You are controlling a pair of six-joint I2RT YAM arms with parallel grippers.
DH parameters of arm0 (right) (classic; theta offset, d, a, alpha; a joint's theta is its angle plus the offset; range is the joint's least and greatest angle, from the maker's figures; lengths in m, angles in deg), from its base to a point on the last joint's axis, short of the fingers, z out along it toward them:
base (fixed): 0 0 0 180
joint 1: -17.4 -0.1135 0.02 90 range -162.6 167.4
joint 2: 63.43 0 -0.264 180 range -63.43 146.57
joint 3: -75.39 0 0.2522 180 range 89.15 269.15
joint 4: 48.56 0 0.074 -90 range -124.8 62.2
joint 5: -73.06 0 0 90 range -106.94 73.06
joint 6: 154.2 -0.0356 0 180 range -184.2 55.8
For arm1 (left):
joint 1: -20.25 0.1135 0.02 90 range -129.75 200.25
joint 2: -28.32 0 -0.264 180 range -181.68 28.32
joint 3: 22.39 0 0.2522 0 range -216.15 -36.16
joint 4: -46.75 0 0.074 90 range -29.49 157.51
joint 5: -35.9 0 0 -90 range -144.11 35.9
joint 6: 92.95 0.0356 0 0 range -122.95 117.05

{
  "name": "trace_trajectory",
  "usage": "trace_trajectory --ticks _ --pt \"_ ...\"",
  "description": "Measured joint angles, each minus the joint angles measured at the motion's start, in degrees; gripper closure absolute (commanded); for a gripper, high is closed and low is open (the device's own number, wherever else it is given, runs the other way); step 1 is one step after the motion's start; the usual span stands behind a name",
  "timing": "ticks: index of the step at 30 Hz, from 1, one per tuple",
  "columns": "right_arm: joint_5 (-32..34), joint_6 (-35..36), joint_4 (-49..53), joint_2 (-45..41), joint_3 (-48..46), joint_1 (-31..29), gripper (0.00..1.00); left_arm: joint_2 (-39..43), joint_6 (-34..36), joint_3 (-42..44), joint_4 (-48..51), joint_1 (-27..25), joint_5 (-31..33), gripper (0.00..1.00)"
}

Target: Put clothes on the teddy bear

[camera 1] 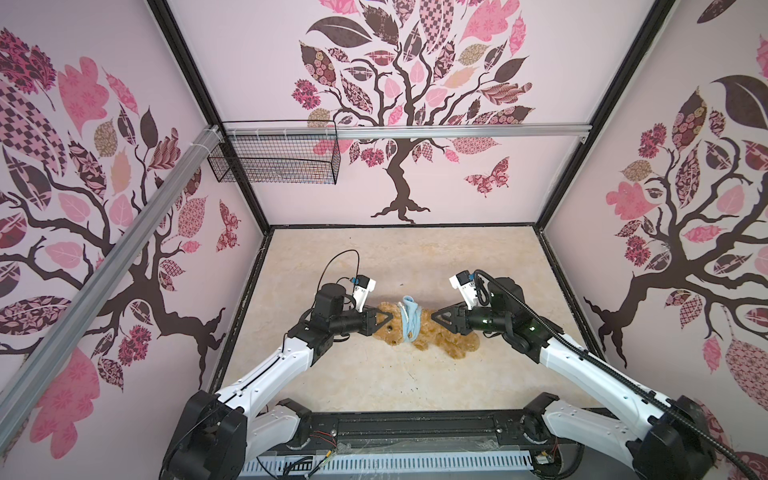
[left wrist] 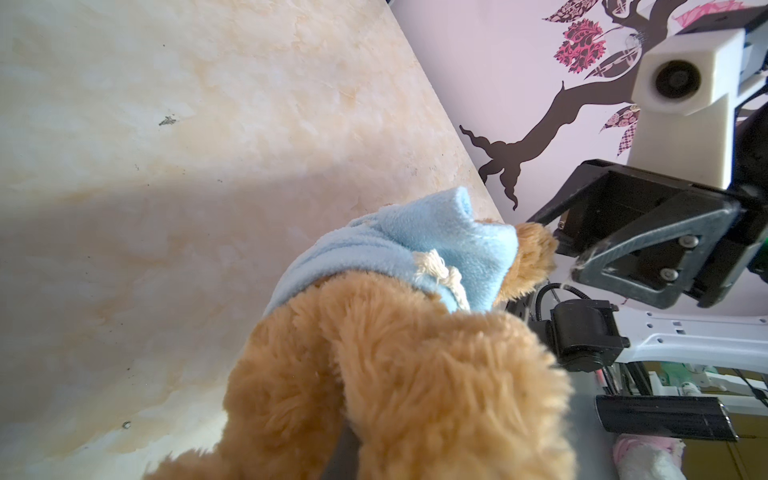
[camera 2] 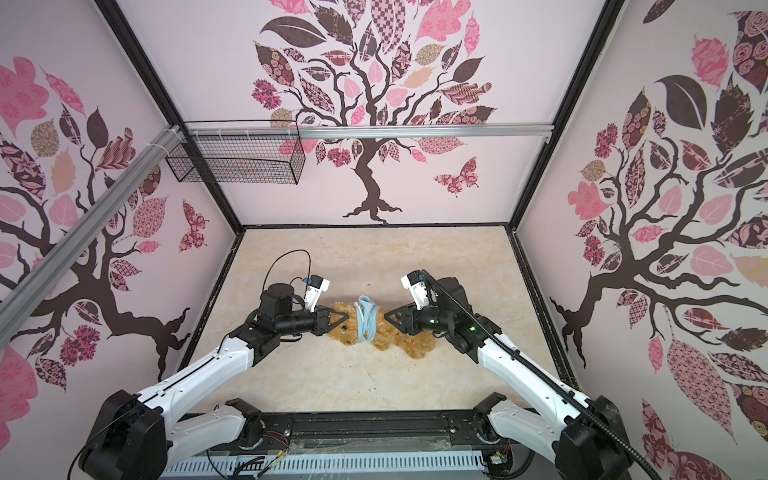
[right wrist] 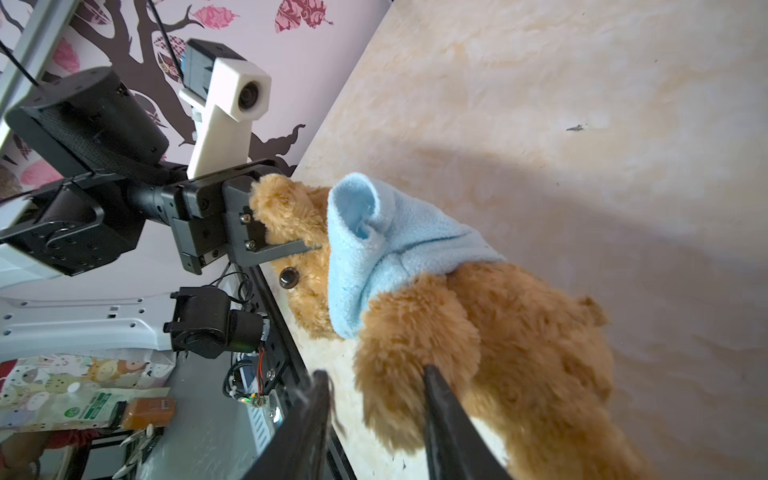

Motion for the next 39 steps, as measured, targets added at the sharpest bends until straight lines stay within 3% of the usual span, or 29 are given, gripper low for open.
trace_trajectory --ticks 4,10,20,30,39 --pt "6.95 0.31 1.73 -4.74 -1.7 -3.56 0.55 -0.07 -0.72 0.0 0.15 -0.04 1.49 1.0" --pt "16.55 0.22 -0.87 -17.55 -10.62 -7.82 0.55 -1.11 -7.34 -0.02 1.33 -0.04 3.72 1.0" --pt "19.87 -2.4 -21.46 -1.99 -15.78 -16.35 0.67 -1.7 -14.82 0.0 1.55 -0.07 3.45 1.0" --pt "26.53 -5.11 -36.76 8.11 -17.92 -16.76 0.76 -2.91 -16.52 0.0 1.49 -0.07 1.73 1.0" --pt "26.43 -6.51 -41.59 12.55 -17.88 -16.76 0.85 -3.23 -16.87 0.0 1.42 -0.11 1.36 1.0"
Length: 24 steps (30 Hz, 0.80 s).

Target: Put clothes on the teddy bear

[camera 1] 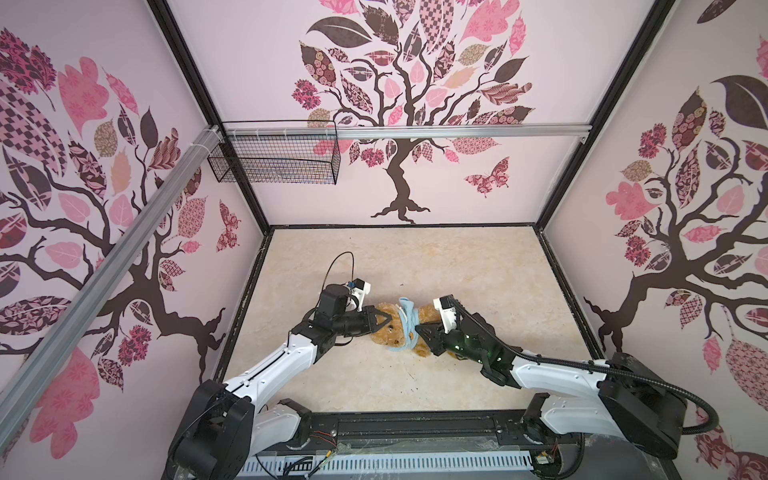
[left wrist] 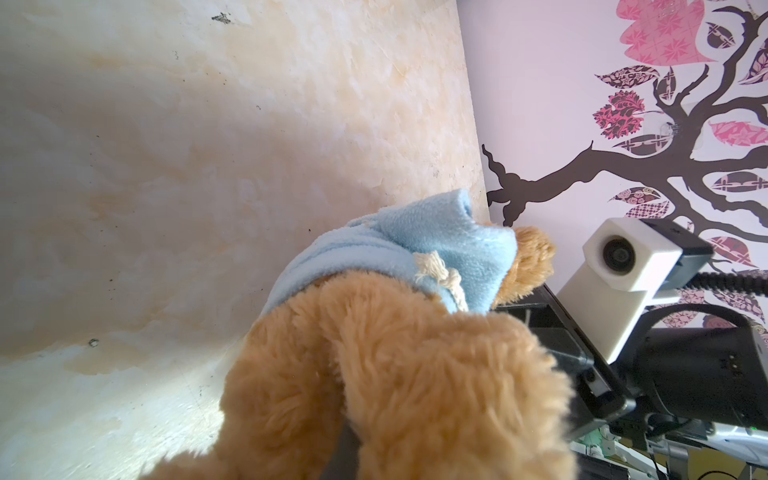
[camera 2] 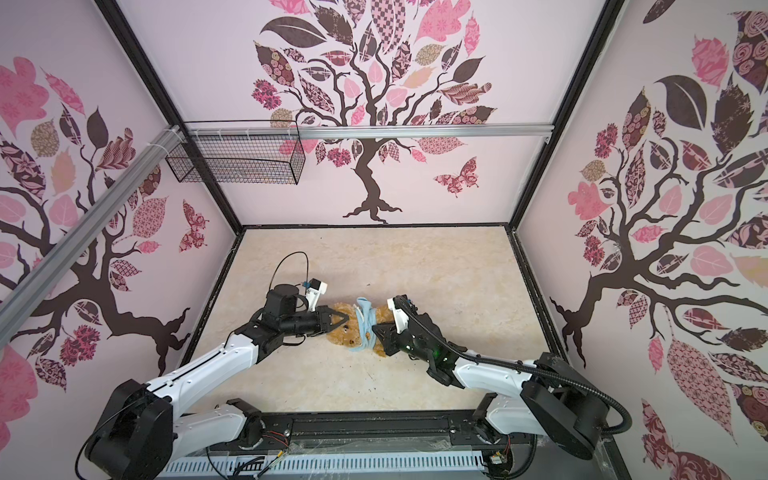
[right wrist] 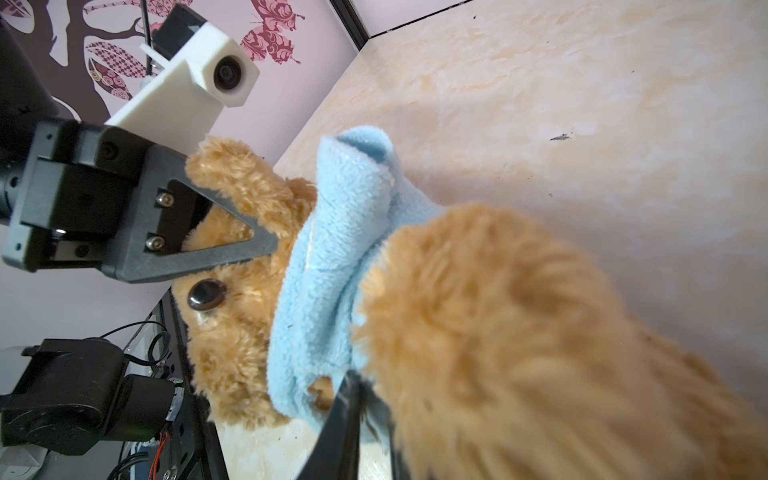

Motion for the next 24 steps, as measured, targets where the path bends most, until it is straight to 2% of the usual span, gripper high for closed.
trace_trajectory --ticks 3,7,12,17,24 --pt "-0.33 -0.76 -1.73 1.68 0.0 0.0 0.88 -0.39 -0.15 0.0 0.0 0.0 0.02 1.0" --pt "-0.35 -2.29 -3.17 2.95 -0.02 0.02 1.0 -0.52 -1.18 0.0 0.02 -0.15 0.55 1.0" --pt "1.31 -3.76 -3.39 1.2 -2.03 1.79 1.0 -0.17 -2.4 0.0 0.44 -0.55 3.13 1.0" --pt "1.51 -6.32 -0.61 -5.31 -5.92 8.44 1.0 0.81 -0.66 0.0 1.7 -1.01 5.18 1.0" --pt "-2.38 -9.77 3.02 -8.44 -6.19 14.78 1.0 1.62 2.67 -0.02 3.17 -1.36 6.01 1.0"
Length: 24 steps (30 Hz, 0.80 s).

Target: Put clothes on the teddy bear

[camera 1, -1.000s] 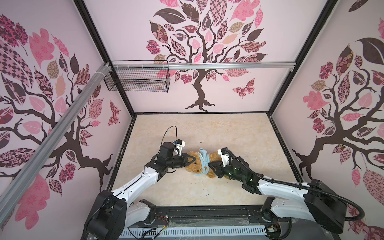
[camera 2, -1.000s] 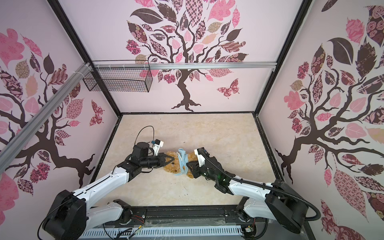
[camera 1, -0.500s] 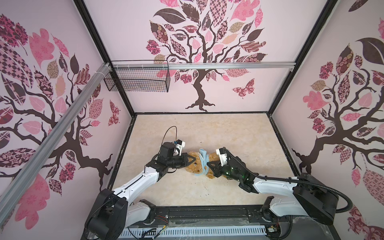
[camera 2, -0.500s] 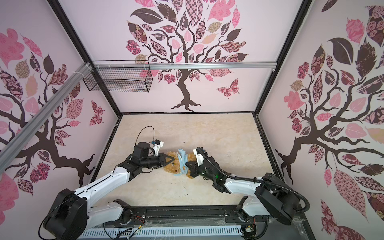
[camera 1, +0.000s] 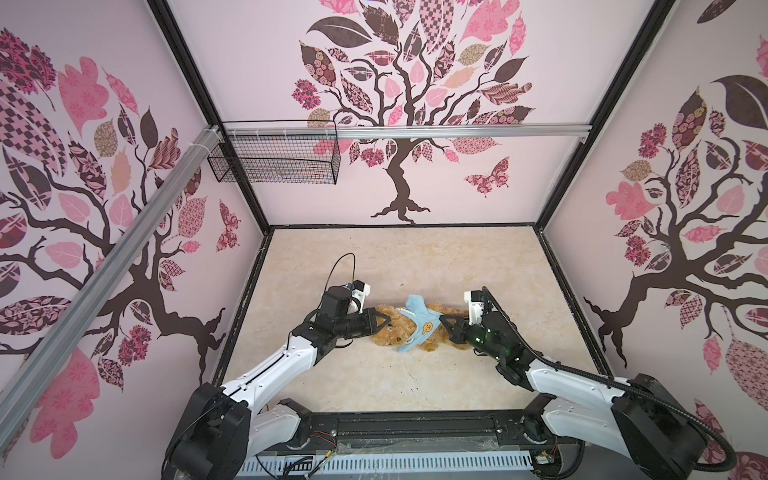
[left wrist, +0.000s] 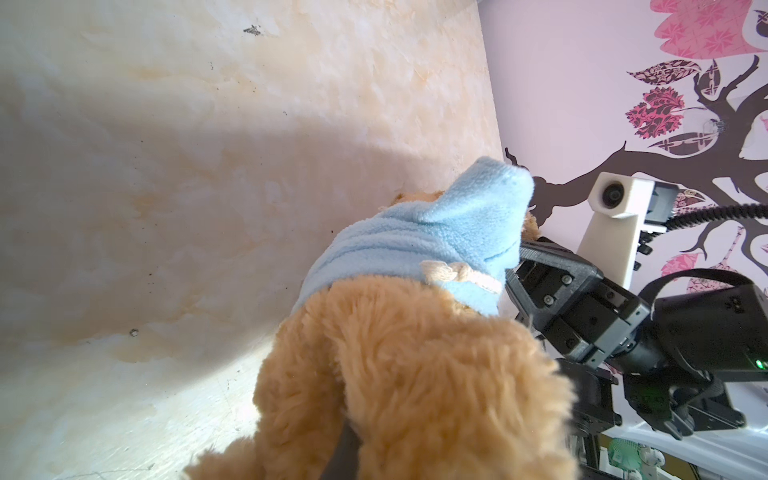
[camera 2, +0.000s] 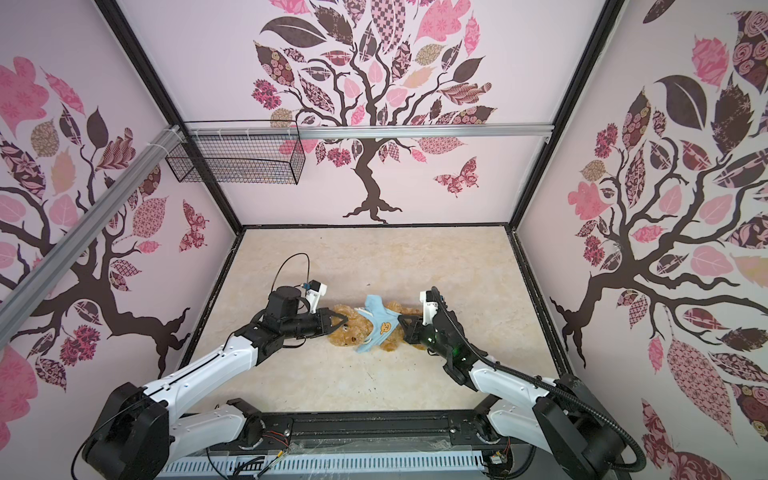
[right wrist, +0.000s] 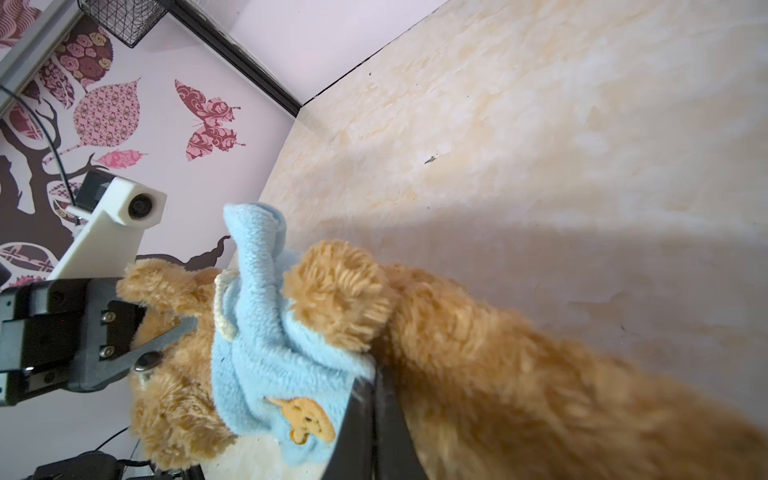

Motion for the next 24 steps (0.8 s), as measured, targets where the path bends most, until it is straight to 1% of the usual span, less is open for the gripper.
trace_trajectory --ticks 6,11,17,24 --pt "-6.43 -0.83 -1.42 2.05 0.0 1.36 1.0 -0.17 0.57 -0.04 0.42 0.68 -0.02 1.0" --pt "-12.17 0.74 -1.44 3.96 0.39 1.95 1.0 -1.36 1.2 -0.04 0.55 0.85 0.17 1.0" --pt "-15.21 3.39 2.38 3.96 4.81 2.05 1.0 -1.36 4.04 -0.07 1.38 0.85 1.86 1.0" --pt "-15.5 5.86 5.97 3.96 5.51 2.08 1.0 -2.03 9.29 -1.73 2.86 0.9 1.84 1.0"
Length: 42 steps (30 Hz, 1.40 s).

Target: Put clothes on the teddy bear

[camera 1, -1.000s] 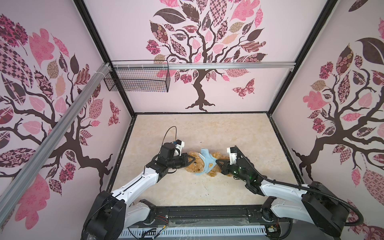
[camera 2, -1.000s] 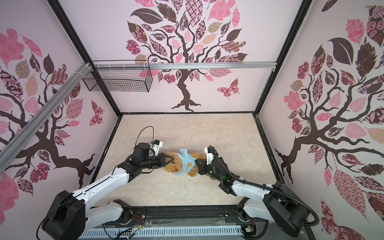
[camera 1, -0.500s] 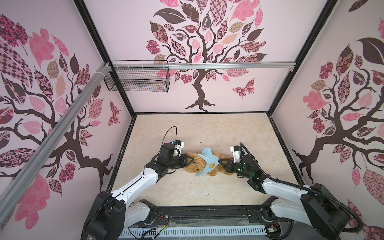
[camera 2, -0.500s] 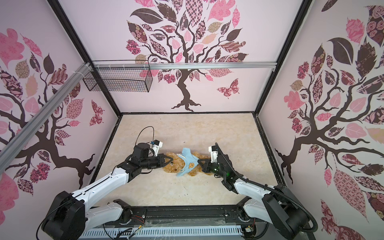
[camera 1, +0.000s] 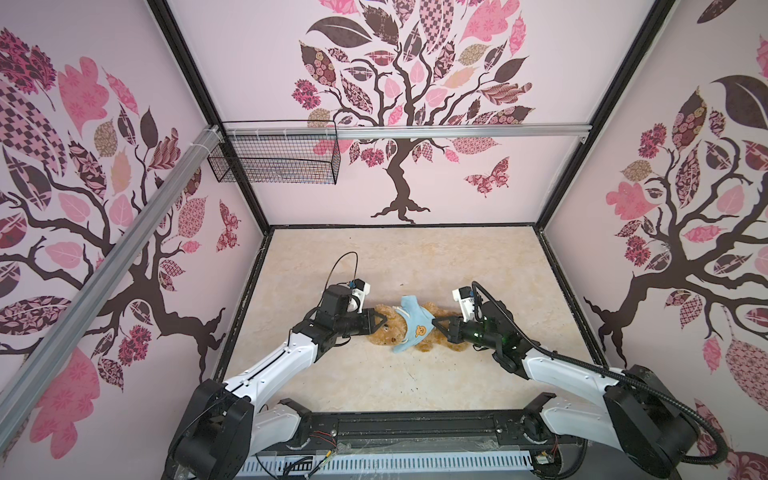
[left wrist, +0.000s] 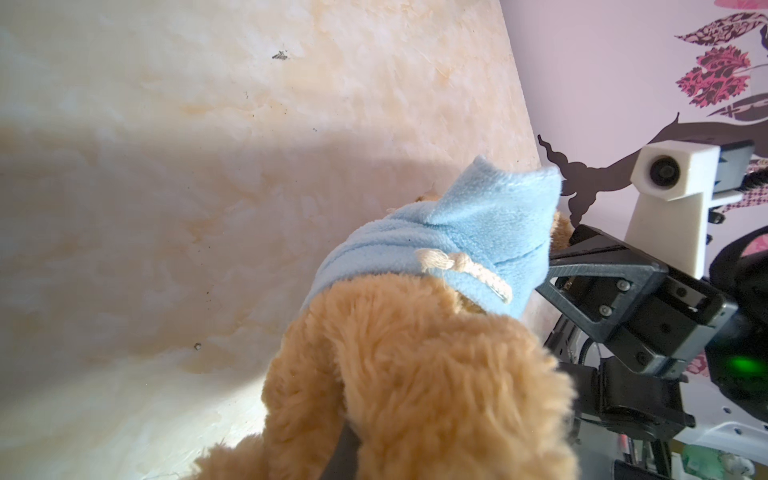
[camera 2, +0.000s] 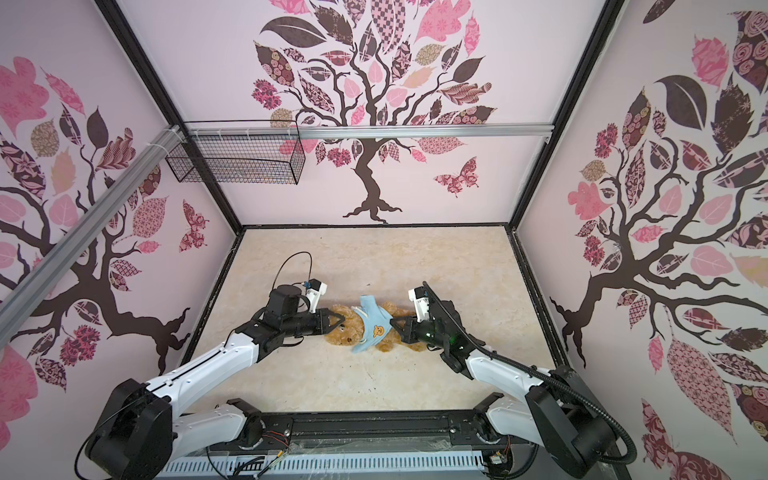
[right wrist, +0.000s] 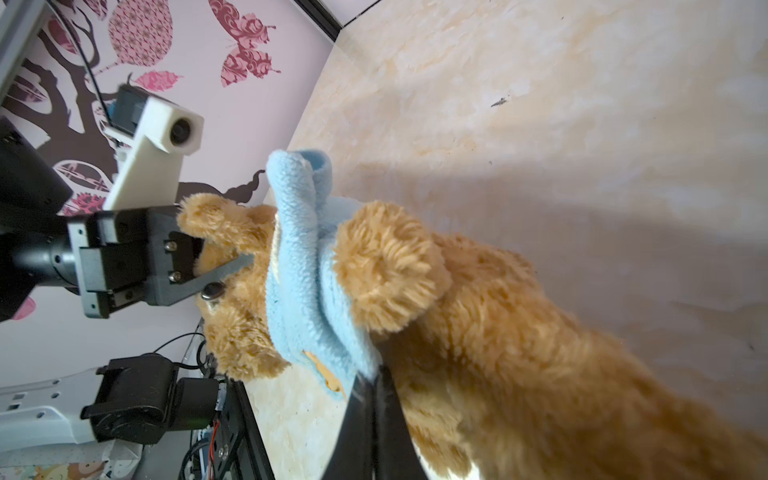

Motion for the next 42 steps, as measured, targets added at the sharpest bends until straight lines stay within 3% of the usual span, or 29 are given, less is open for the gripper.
trace_trajectory --ticks 20,37,40,42 --pt "-5.14 7.26 7.21 2.56 6.03 0.37 1.0 0.22 4.9 -0.7 0.76 0.22 -0.68 1.0" --pt "-10.93 0.17 -5.11 7.17 6.03 0.37 0.85 1.36 5.29 -0.7 -0.22 -0.17 -1.18 1.0" --pt "-11.19 -1.42 -7.34 7.96 6.03 0.39 0.85 1.36 5.29 -0.7 -0.22 -0.17 -1.18 1.0" --pt "-11.15 -2.38 -8.44 8.55 6.03 0.42 0.91 1.36 5.29 -0.7 -0.2 -0.17 -1.2 1.0"
